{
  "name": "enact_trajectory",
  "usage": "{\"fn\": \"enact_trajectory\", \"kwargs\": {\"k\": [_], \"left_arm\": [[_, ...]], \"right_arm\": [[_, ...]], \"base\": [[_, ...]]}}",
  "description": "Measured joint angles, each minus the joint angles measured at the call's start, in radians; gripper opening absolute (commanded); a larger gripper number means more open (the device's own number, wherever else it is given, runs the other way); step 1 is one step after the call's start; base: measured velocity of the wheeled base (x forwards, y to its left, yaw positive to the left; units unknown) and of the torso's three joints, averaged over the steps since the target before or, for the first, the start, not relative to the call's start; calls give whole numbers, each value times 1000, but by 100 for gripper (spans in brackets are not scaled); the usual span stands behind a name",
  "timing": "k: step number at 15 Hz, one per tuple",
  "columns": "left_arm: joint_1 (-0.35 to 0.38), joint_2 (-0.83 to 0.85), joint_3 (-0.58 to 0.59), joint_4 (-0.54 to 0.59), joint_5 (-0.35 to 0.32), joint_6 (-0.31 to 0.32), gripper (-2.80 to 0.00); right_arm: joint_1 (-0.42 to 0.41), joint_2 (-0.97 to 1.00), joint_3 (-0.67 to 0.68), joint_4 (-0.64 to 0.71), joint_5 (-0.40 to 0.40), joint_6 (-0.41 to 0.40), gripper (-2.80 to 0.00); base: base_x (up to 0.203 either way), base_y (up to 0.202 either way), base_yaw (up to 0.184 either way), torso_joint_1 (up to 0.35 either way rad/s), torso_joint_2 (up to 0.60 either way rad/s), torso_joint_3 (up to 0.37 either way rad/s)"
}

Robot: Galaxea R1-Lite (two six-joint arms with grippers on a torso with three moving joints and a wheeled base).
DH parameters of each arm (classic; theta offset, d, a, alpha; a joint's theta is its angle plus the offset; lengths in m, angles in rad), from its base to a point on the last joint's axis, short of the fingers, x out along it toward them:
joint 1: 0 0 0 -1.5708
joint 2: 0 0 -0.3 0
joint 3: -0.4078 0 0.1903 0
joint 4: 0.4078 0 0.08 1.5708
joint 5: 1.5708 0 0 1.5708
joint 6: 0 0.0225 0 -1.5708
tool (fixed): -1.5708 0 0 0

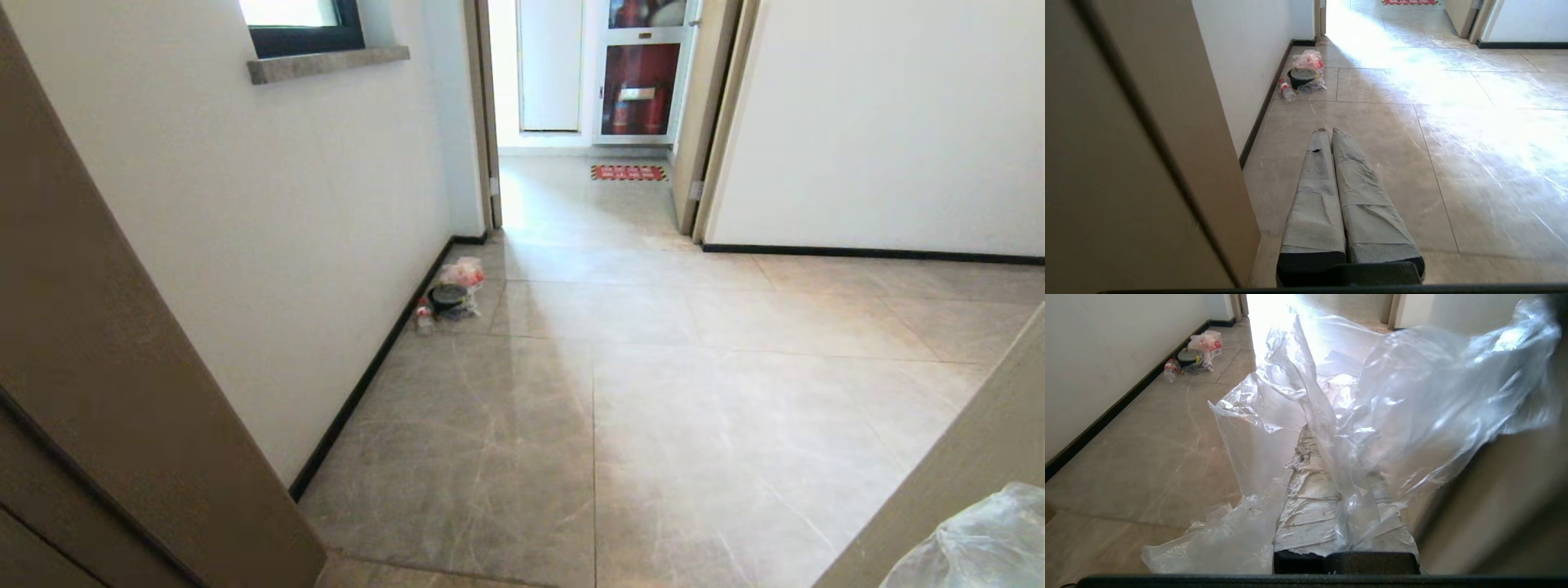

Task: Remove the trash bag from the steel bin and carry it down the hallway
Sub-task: Put the trash bag at the door

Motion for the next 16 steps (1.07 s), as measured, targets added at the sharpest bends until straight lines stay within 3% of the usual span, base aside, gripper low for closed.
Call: {"fn": "enact_trajectory", "kwargs": {"k": [16], "left_arm": [[0,0,0,0,0,0,-280]], "right_arm": [[0,0,0,0,0,1,-280]], "base": [[191,0,1,2,1,3]]}}
